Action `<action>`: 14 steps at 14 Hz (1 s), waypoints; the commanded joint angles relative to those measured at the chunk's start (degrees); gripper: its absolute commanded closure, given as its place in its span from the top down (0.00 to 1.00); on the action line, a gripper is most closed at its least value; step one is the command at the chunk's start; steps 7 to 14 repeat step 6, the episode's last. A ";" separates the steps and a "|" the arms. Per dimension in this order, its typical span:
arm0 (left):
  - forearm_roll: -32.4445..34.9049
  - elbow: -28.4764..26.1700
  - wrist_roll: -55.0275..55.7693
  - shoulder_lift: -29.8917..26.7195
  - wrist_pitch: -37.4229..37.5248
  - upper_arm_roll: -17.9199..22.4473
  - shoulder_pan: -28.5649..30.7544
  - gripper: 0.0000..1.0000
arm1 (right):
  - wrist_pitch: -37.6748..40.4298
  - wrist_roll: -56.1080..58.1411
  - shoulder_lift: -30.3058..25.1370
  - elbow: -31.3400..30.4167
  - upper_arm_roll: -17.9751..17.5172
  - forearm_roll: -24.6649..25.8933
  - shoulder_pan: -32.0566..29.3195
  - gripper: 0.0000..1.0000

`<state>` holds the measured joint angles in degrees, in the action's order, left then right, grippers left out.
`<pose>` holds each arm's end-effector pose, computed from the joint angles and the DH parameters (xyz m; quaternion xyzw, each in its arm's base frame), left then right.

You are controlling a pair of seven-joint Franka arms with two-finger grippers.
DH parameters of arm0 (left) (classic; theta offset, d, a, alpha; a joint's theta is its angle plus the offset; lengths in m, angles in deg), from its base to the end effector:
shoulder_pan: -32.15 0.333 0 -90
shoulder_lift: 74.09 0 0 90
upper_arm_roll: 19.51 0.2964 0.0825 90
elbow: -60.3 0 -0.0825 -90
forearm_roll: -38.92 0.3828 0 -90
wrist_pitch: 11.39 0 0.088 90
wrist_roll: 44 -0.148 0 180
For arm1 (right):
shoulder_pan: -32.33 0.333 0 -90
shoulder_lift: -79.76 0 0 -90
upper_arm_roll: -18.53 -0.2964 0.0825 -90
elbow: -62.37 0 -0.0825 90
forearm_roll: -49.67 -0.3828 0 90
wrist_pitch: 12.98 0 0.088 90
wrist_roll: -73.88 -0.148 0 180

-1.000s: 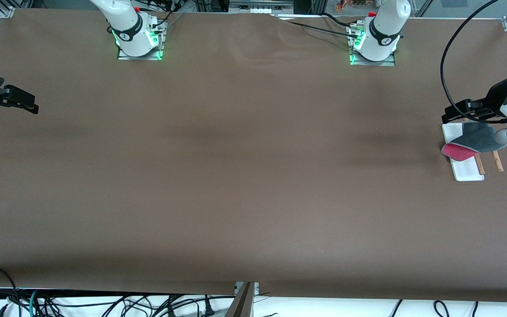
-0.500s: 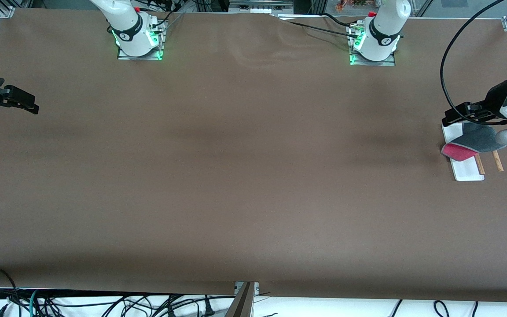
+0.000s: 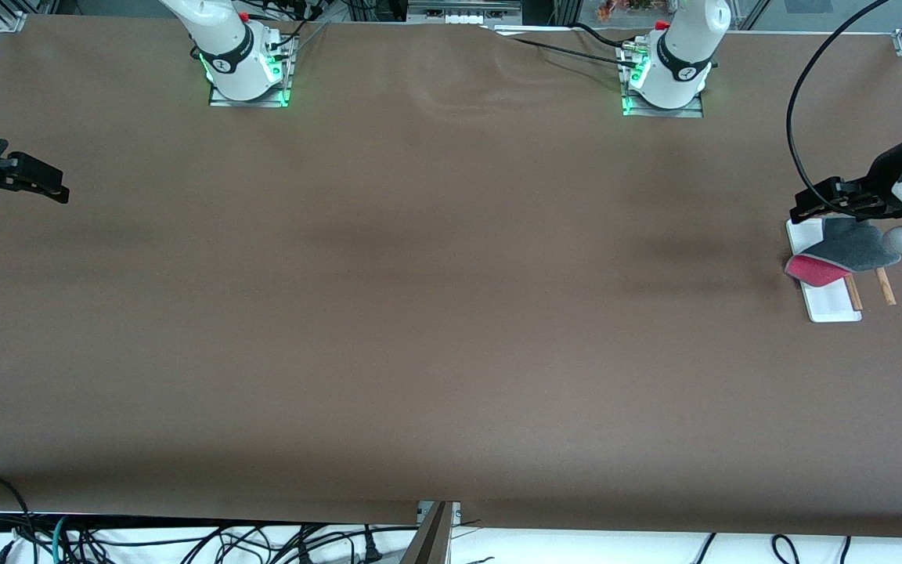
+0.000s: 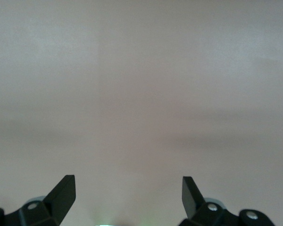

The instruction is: Pass towel and hang on rack

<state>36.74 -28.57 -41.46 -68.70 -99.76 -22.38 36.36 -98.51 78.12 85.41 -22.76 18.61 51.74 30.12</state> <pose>0.5701 0.0086 0.5181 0.9979 0.0342 -0.0515 0.0208 0.5686 -0.0283 0.5418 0.9987 0.0164 -0.0467 0.0155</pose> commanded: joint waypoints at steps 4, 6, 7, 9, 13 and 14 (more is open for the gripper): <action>-0.47 1.86 -2.80 0.05 -0.23 -0.03 0.81 1.00 | -0.34 0.78 -0.19 -0.12 0.45 -0.92 0.10 1.00; -0.38 1.77 -2.98 0.05 -0.22 -0.12 0.81 1.00 | -0.34 0.78 -0.02 -0.03 0.45 -0.92 0.10 1.00; -0.38 1.77 -2.98 0.05 -0.22 -0.12 0.81 1.00 | -0.34 0.78 -0.02 -0.03 0.45 -0.92 0.10 1.00; -0.38 1.77 -2.98 0.05 -0.22 -0.12 0.81 1.00 | -0.34 0.78 -0.02 -0.03 0.45 -0.92 0.10 1.00; -0.38 1.77 -2.98 0.05 -0.22 -0.12 0.81 1.00 | -0.34 0.78 -0.02 -0.03 0.45 -0.92 0.10 1.00; -0.38 1.77 -2.98 0.05 -0.22 -0.12 0.81 1.00 | -0.34 0.78 -0.02 -0.03 0.45 -0.92 0.10 1.00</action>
